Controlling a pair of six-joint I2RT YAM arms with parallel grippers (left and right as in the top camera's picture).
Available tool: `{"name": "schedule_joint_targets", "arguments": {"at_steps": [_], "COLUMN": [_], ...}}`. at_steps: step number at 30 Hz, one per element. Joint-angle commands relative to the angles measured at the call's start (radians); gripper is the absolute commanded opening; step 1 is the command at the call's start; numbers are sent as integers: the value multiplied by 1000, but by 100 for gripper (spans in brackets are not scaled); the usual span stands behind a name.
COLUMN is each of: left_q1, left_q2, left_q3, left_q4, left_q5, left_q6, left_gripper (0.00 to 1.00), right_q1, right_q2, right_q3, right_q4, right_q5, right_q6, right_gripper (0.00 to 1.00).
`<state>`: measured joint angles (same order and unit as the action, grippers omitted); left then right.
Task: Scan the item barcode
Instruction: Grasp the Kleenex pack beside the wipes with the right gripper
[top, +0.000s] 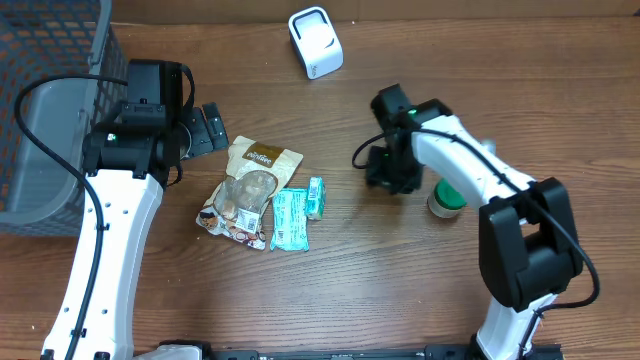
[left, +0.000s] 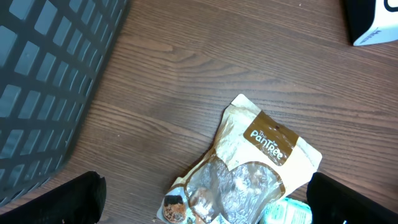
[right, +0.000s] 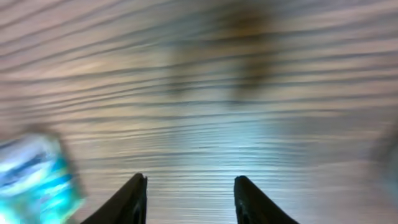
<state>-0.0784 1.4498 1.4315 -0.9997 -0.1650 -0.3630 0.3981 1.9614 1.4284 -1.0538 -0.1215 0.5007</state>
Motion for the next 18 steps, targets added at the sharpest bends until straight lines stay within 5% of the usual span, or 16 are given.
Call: {"name": "schedule_joint_targets", "arguments": {"at_steps": [1, 7, 18], "left_q1": [0, 0, 0], "left_q2": [-4, -4, -4], "left_q3": [11, 11, 11], "left_q4": [2, 2, 2], "left_q5": [2, 2, 1], "left_q6": [0, 0, 0], "left_gripper": [100, 100, 100], "right_q1": [72, 169, 284], "right_q2": [-6, -6, -5], "right_q3": [-8, -8, -8], "right_q4": [50, 144, 225], "right_q5": [-99, -81, 54], "right_q6": [23, 102, 237], "right_gripper": [44, 52, 52]}}
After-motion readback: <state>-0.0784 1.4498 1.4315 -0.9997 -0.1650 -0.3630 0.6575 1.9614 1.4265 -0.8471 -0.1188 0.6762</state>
